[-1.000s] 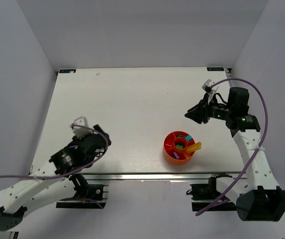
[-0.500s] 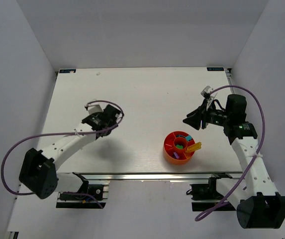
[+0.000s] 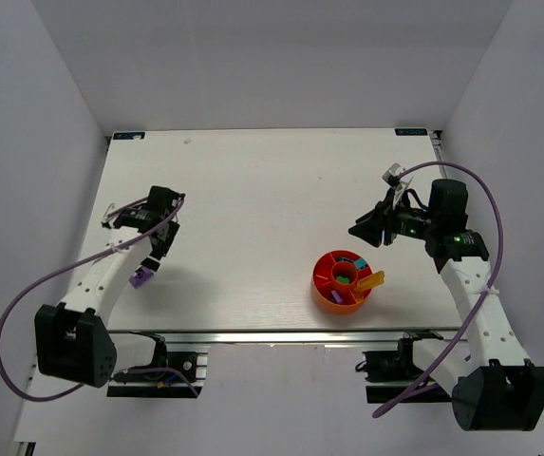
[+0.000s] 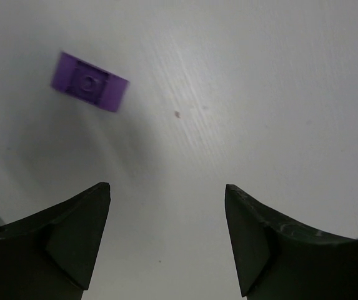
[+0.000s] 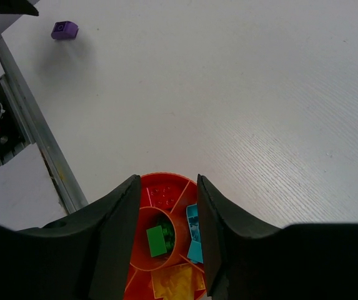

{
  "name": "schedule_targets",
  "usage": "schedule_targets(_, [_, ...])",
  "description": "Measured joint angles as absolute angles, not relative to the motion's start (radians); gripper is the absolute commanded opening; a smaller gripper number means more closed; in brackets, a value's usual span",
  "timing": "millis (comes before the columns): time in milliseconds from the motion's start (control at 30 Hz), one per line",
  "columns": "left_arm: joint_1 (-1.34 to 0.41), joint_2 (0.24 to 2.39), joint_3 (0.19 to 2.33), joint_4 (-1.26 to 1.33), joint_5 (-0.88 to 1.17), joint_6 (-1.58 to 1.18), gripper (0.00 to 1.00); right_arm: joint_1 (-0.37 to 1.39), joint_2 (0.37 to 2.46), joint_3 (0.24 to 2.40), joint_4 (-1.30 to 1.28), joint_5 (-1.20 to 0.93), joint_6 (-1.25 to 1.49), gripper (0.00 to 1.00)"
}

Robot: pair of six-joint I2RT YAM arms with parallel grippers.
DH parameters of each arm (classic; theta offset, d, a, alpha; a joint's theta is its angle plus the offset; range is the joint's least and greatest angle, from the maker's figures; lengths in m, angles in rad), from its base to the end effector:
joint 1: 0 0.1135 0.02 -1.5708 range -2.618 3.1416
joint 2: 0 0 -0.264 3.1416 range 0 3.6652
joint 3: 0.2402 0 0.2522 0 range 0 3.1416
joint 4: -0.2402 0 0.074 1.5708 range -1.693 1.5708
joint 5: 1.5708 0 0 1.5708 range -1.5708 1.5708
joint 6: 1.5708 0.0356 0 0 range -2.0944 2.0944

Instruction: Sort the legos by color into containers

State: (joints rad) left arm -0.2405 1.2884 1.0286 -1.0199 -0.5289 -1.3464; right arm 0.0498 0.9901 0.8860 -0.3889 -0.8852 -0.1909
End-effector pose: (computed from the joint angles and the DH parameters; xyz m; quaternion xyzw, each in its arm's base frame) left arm 0.2263 -0.0370 0.2618 -0.5338 0.7928 0.0816 0.2825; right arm 0.2084 0.0380 0.3228 -0.3113 0.7436 0.3340 0.4885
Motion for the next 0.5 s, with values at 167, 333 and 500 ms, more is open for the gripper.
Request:
schedule_targets(167, [-0.129, 1.178, 0.917, -1.094, -0.555, -1.358, 0.84, 0.05, 0.988, 0.886, -0.388, -0.885, -0.189, 0.47])
schedule_targets(333, [-0.04, 1.242, 0.914, -1.121, -0.559, -1.362, 0.84, 0.05, 0.988, 0.886, -0.388, -0.885, -0.187, 0.47])
schedule_targets(500, [0.028, 1.319, 0.914, -1.106, -0.533, -1.37, 0.84, 0.05, 0.988, 0.886, -0.388, -0.885, -0.186, 0.47])
